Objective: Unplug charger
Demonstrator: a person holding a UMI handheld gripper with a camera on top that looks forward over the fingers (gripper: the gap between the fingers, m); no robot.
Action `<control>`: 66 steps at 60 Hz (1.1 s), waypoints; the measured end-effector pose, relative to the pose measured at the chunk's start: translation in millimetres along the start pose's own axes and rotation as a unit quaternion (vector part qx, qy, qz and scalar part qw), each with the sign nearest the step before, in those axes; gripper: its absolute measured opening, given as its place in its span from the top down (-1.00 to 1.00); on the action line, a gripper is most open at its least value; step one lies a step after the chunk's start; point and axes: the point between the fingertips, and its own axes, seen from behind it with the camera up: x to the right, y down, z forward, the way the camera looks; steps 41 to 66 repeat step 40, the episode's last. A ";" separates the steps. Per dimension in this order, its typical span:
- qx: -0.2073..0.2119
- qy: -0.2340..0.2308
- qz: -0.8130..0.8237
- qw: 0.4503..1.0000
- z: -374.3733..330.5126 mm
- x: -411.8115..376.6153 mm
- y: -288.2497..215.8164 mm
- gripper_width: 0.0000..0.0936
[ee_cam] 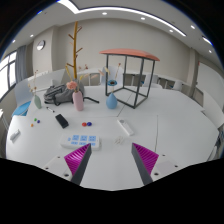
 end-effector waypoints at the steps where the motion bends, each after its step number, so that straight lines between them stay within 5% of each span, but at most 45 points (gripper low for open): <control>1: -0.001 -0.003 0.001 1.000 -13.7 -2.5 -1.8 -0.81; 20: 0.014 0.031 -0.007 0.999 -176.3 0.9 -19.7 -0.82; 66: 0.001 0.006 0.013 1.000 -178.1 -23.7 -4.4 -0.82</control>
